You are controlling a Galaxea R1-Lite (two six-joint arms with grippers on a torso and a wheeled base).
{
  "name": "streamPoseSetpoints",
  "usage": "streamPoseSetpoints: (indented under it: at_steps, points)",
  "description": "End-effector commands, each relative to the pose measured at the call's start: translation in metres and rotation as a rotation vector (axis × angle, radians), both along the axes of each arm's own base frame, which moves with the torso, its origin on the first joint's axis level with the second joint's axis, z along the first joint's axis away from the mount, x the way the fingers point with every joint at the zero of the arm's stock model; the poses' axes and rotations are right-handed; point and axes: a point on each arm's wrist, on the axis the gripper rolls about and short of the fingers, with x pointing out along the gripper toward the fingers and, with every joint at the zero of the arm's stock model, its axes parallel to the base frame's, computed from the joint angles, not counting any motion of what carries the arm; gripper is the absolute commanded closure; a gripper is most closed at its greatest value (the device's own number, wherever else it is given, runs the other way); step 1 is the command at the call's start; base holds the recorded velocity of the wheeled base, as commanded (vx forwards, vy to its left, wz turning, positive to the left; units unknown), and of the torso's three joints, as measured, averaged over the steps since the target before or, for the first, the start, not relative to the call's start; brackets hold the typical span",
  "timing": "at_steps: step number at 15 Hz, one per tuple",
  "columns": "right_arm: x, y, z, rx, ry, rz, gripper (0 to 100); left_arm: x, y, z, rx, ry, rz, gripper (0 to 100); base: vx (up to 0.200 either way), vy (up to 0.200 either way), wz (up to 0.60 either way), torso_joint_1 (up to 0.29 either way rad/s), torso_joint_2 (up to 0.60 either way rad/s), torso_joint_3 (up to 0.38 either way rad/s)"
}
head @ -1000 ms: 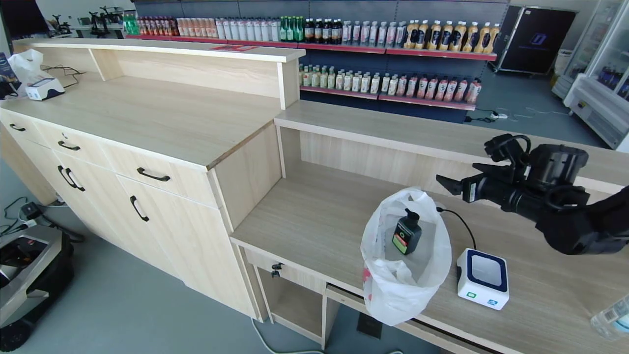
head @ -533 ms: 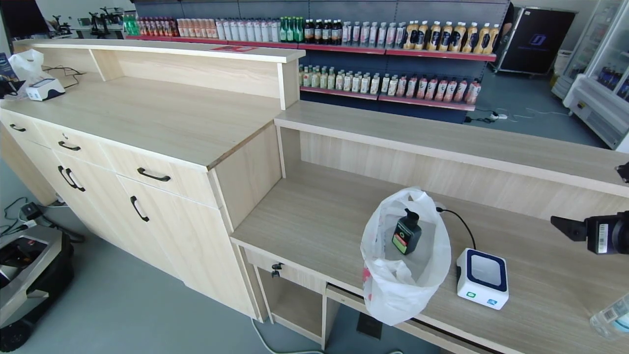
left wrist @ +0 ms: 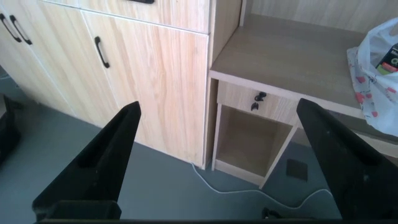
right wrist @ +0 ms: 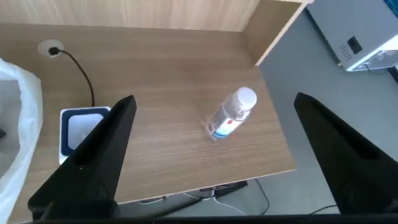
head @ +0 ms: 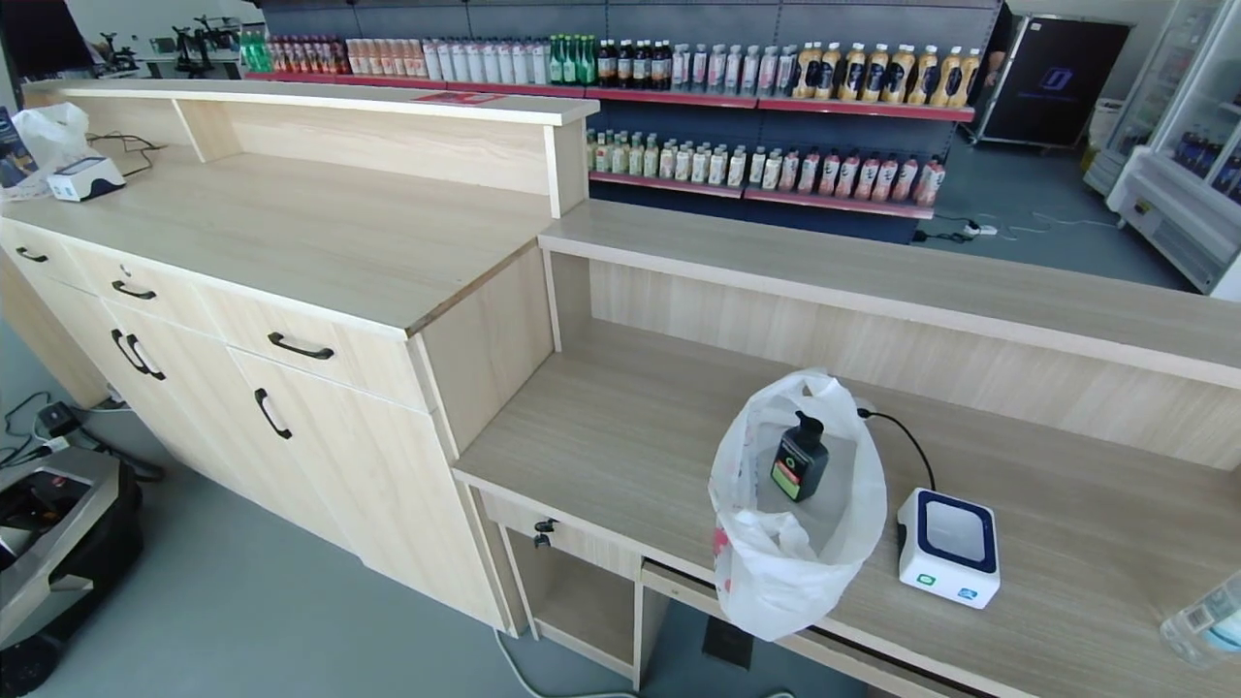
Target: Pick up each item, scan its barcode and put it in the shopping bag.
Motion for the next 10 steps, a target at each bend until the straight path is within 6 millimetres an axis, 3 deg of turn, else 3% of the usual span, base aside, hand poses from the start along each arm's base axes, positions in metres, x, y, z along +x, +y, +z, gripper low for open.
streamPoseSetpoints:
  at_steps: [1,6,8,10]
  points:
    - [0.006,-0.007,-0.004,0.013,0.018,-0.054,0,0.000,0.000,0.000,0.000,0.000,0.000,0,0.000,0.000,-0.60,-0.012,0.01,0.007]
    - [0.006,-0.023,-0.006,0.003,0.041,-0.145,0,0.000,0.000,0.000,0.000,0.000,0.000,0,0.000,0.000,-0.60,0.003,0.00,0.002]
    - [0.020,-0.029,-0.008,-0.002,0.034,-0.142,0,0.000,0.000,0.000,0.000,0.000,0.000,0,0.000,0.000,-0.60,0.005,0.00,0.002]
    - [0.040,-0.038,-0.013,0.002,0.027,-0.138,0,0.000,0.000,0.000,0.000,0.001,0.000,0,0.000,0.000,0.00,0.000,0.00,0.000]
